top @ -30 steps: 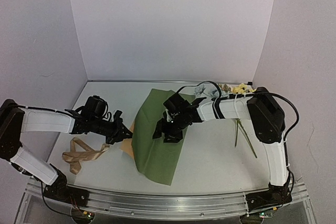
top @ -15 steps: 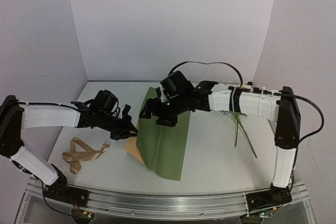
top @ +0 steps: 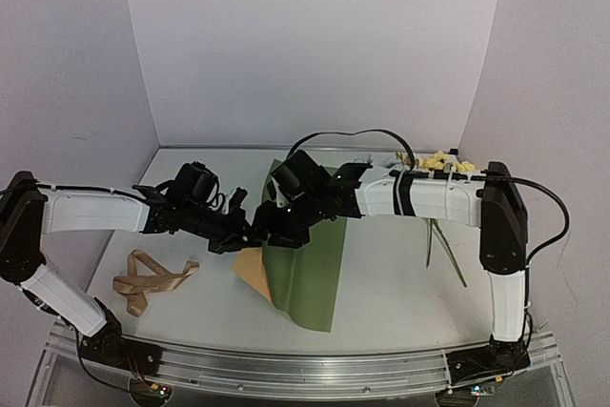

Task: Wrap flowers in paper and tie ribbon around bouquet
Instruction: Unfold the folded wrapping paper at the center of the board, then place the flattened wrapping paper at the corner of the board.

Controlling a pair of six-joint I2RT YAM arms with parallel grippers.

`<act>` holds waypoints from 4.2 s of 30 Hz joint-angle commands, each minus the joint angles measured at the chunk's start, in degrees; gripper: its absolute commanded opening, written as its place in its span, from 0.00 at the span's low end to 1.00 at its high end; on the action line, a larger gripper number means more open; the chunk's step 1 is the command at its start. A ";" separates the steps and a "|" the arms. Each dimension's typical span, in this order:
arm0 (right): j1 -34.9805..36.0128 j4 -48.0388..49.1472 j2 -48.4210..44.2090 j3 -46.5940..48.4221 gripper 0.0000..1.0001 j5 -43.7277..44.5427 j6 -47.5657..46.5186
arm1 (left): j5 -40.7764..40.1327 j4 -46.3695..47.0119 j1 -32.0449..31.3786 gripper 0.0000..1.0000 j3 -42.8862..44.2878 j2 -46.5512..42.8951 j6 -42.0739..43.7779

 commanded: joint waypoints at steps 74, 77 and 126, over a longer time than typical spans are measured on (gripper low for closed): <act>-6.38 -1.76 -21.36 -32.52 0.64 10.42 -0.38 | -47.73 -38.23 26.91 0.00 32.25 23.87 20.45; -11.92 -0.70 -21.21 -31.42 0.77 9.92 -3.38 | -47.73 -38.56 26.88 0.00 36.12 28.43 23.20; -24.15 0.21 0.70 -10.08 0.33 14.83 -3.60 | -27.93 -34.42 15.65 0.61 51.24 29.44 19.50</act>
